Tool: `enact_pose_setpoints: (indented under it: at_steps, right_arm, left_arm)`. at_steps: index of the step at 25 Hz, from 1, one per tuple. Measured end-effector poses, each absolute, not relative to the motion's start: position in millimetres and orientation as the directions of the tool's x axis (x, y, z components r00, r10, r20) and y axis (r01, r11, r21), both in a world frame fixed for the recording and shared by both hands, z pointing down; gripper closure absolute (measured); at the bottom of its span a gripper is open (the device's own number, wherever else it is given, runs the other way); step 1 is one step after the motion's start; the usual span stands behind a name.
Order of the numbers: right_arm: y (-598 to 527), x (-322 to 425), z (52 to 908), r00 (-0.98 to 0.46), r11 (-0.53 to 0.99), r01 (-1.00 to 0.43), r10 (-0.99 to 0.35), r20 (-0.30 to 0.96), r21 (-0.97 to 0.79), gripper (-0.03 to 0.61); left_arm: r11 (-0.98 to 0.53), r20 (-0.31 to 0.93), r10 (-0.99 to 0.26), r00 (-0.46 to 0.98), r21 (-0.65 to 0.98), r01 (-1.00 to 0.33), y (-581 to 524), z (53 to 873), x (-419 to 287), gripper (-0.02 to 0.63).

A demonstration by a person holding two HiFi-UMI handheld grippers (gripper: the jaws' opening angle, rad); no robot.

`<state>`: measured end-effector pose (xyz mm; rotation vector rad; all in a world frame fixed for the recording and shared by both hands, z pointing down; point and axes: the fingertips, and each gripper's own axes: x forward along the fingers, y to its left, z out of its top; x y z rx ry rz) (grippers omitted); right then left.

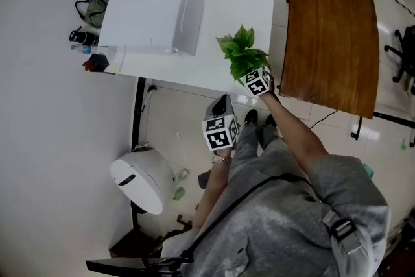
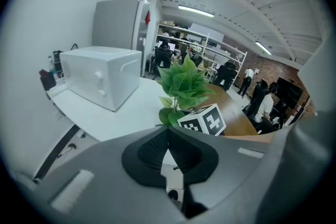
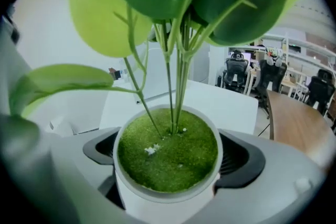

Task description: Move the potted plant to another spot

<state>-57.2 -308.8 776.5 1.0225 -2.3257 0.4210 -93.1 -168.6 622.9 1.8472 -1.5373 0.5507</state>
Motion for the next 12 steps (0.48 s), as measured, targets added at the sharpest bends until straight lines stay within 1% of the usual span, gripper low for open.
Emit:
enact_pose_setpoints:
  at_steps: [3,6,9,12]
  right_arm:
    - [-312,-66,778,-0.557,0.672,-0.740,-0.585,0.590,-0.032,0.021]
    - [-312,-68,776,-0.567,0.667,-0.744,-0.590,0.575,-0.049,0.006]
    - [-309,-66,766,-0.591,0.667,-0.740,-0.585,0.556,-0.084,0.003]
    - [-298,-55,754,-0.602,0.660,-0.742,-0.580,0.549,-0.116,-0.003]
  left_arm:
    - [-0.031,0.695,-0.697,0.178,0.219,-0.975,-159,626,-113,0.597]
    - [-0.004,0.700,-0.696,0.161,0.220,-0.976,-154,628,-123,0.597]
    - [-0.025,0.698,-0.694,0.176,0.221,-0.975,-156,627,-119,0.597]
    - [-0.077,0.696,-0.687,0.211,0.220,-0.973,-162,626,-100,0.597]
